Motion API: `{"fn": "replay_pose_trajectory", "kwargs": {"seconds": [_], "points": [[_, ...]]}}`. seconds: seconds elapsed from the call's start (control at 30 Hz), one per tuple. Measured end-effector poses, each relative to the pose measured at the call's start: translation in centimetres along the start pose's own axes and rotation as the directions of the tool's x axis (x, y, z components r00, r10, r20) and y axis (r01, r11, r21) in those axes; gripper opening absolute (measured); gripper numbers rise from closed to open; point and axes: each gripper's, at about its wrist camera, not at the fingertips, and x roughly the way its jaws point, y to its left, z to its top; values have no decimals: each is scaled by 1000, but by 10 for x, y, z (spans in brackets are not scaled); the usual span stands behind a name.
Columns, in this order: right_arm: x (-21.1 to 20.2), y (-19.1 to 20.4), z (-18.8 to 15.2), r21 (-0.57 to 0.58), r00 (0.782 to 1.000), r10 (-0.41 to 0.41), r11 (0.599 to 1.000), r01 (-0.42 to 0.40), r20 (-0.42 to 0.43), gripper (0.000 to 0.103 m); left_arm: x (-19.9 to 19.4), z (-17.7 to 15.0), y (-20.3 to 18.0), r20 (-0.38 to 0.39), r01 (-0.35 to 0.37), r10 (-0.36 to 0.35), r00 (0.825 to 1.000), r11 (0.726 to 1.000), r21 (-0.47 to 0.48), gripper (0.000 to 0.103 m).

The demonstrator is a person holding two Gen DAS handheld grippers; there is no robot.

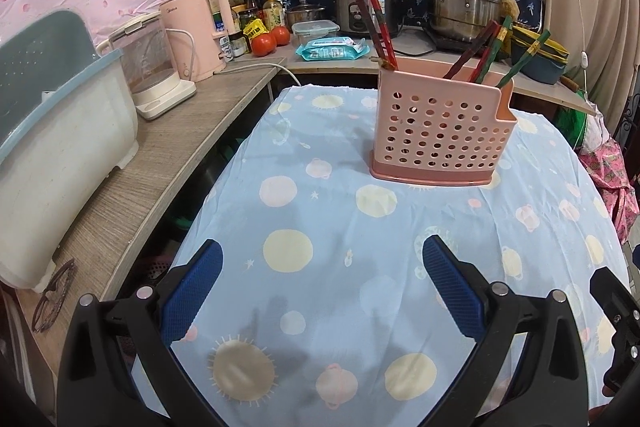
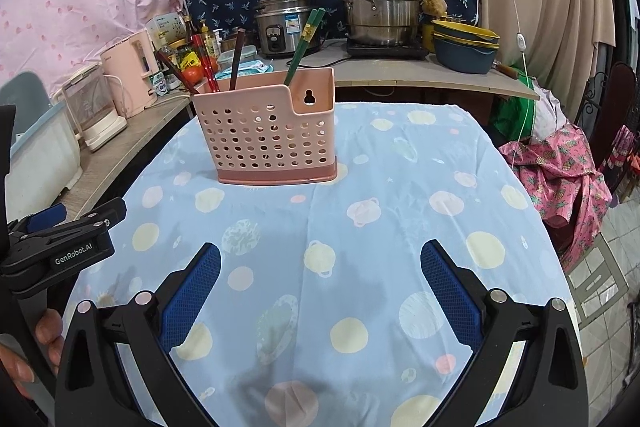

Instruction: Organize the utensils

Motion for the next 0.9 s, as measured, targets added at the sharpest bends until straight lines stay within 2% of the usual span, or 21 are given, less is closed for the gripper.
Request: {"fn": "replay_pose_trajectory", "kwargs": {"seconds": [0.9], "points": [[2,-6,-3,16,1000,-20,1000,21,-7,96,10,-7,5,-47,2,-2,999,1000,-1,96]]}}
